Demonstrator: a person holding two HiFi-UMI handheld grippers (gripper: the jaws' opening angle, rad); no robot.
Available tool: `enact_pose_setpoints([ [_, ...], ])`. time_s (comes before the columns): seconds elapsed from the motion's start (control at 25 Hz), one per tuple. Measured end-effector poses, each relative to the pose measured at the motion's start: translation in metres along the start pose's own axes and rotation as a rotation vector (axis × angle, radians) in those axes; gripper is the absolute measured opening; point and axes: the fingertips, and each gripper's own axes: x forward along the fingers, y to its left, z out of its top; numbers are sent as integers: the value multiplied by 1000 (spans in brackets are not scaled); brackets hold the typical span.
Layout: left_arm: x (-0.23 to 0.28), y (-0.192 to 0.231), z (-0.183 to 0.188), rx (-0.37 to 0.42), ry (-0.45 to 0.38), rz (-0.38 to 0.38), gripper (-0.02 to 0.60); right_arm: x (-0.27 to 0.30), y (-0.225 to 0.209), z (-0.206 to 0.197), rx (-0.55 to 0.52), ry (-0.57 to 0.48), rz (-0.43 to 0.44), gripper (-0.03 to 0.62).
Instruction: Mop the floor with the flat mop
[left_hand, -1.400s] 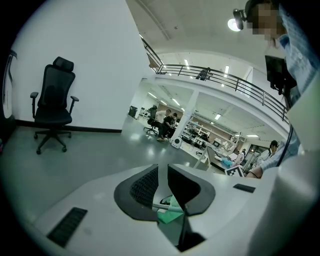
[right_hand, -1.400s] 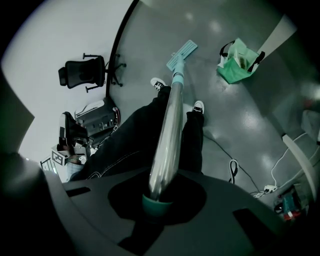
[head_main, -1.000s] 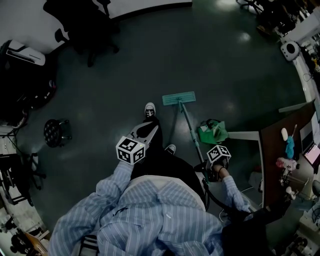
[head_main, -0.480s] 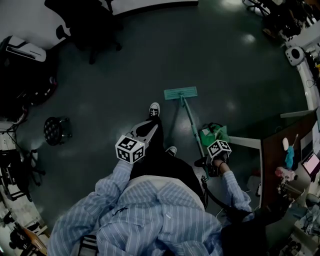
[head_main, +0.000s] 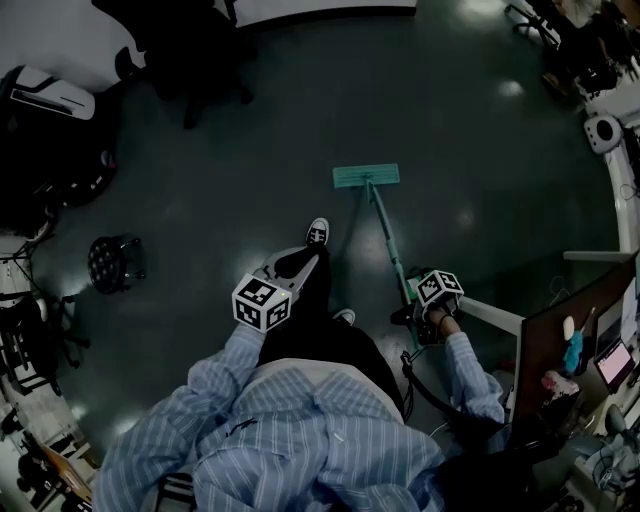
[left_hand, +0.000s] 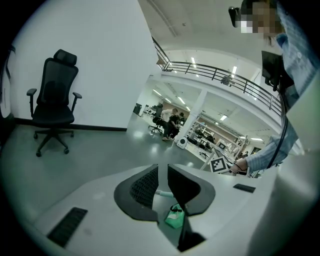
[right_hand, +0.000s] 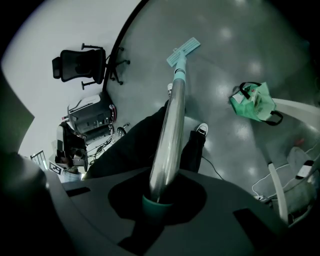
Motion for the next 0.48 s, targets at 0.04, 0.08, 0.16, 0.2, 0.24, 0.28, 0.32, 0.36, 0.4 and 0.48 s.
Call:
enact_pose_setpoints([
  [0.04,4,8,7,-3,2,0,60,-4,8,12,0,-1,0,34],
  [0.08,9,16,14,-6,4,0,60,-8,16,24,2,-3,2,35],
  [0.16,17,35,27,-11,9,0,60,-15,33,50,4,-5,7,35],
  [0.2,22,44,33,-13,12,0,60,-18,42,63,3,-4,10,34],
  [0.24,27,52,40,-15,14,0,60,-21,50,76,1,-1,11,34],
  [0.28,32,60,46,-18,16,0,60,-25,56,88,0,2,11,35],
  [0.32,38,66,52,-21,18,-3,60,-29,62,100,0,7,9,35],
  [0.36,44,71,57,-25,17,-6,60,-34,66,111,-1,13,6,34],
  [0.4,50,76,63,-30,17,-9,60,-38,71,122,-2,19,3,34],
  [0.48,61,90,73,-36,15,-12,60,-44,83,148,-8,30,-1,35],
])
